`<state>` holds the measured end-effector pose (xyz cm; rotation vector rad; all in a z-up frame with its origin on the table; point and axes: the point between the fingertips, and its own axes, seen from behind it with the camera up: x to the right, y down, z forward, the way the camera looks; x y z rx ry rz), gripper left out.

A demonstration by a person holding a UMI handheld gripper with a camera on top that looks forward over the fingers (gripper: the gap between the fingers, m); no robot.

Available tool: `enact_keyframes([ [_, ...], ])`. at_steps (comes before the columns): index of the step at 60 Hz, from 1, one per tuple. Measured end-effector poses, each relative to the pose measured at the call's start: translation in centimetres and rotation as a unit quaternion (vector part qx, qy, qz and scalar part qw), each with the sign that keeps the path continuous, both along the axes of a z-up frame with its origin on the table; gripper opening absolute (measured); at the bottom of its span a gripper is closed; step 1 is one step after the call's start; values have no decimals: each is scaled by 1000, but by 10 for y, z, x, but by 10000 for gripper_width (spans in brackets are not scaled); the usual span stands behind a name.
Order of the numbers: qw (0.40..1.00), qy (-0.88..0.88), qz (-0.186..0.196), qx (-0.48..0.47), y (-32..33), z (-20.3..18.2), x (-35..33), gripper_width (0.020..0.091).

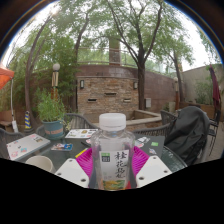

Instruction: Pour water

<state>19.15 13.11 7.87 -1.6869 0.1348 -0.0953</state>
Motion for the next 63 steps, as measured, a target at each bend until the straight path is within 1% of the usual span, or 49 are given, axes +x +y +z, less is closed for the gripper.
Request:
enact_keyframes([
  [3,1000,-4,-1,-1,1,-7,4,474],
  [6,1000,-1,-6,-2,3,-8,5,516],
  [8,1000,-2,-9,-4,5,-10,6,577],
  [9,1000,-3,-13,-10,2,0,-6,601],
  [13,999,15,-13,-44,-2,-8,-9,696],
  [16,997,31,-23,-70,-9,-16,-7,818],
  [17,996,32,-28,-74,-15,-11,-10,849],
  [18,996,33,-33,-77,-19,-10,-9,857],
  [21,995,36,-45,-86,-33,-1,-11,833],
  [26,993,45,-49,-103,-67,17,-29,836],
  [37,977,58,-105,-178,-178,73,-70,832],
  [42,975,83,-103,-177,-225,111,-112,836],
  [47,971,107,-106,-185,-276,137,-153,834],
  [52,969,114,-99,-195,-319,164,-192,835],
  [57,968,117,-99,-201,-358,189,-214,836],
  [63,966,131,-103,-197,-391,209,-230,835],
])
